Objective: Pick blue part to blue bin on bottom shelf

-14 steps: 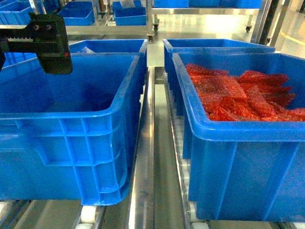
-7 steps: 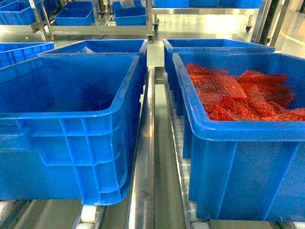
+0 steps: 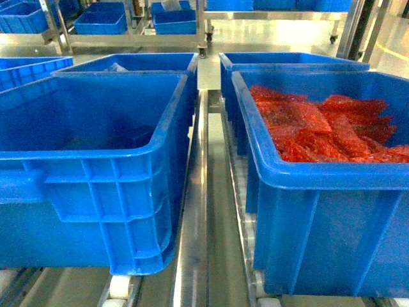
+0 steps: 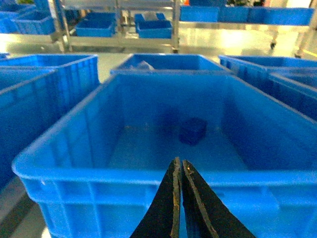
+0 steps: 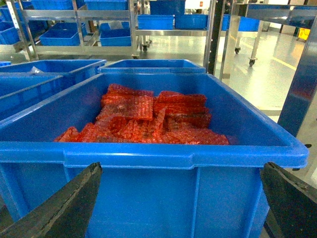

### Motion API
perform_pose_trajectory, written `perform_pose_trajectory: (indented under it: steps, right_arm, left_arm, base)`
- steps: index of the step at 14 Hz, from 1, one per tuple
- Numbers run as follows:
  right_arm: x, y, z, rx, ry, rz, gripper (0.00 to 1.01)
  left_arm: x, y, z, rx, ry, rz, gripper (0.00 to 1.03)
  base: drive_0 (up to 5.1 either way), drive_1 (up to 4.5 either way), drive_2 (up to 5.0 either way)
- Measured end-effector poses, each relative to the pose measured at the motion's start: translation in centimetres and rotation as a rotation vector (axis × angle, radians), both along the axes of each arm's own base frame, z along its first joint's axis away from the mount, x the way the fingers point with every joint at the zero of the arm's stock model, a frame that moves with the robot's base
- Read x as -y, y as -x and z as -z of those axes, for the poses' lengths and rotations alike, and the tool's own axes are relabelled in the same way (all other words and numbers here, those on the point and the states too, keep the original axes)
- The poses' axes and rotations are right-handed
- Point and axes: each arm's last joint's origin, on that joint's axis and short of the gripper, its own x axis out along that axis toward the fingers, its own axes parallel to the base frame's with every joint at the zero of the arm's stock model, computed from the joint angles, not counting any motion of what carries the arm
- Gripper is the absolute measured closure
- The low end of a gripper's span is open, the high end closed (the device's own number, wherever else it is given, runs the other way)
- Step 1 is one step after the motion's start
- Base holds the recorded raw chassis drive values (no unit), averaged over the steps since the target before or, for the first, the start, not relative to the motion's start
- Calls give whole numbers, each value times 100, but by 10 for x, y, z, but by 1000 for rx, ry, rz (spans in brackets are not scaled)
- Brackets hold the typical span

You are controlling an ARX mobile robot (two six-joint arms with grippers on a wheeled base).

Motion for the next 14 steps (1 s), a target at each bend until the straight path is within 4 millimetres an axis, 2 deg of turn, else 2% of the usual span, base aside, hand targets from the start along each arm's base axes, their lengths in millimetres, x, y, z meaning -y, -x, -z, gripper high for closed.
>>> perform_pose_trajectory:
  steps: [1,8,14]
  right_arm:
    - [0,0,0,-2,0,0,3]
    - [0,0,0,-1,0,0,3]
    - [0,0,0,-1,0,0,3]
  left_arm:
    - [2,8,9,-46,0,20,101]
    - [1,35,-2,4,0,16,101]
    - [1,47,-4,13,0,16,101]
  base:
    - [0,0,0]
    - [0,0,0]
    - [0,0,0]
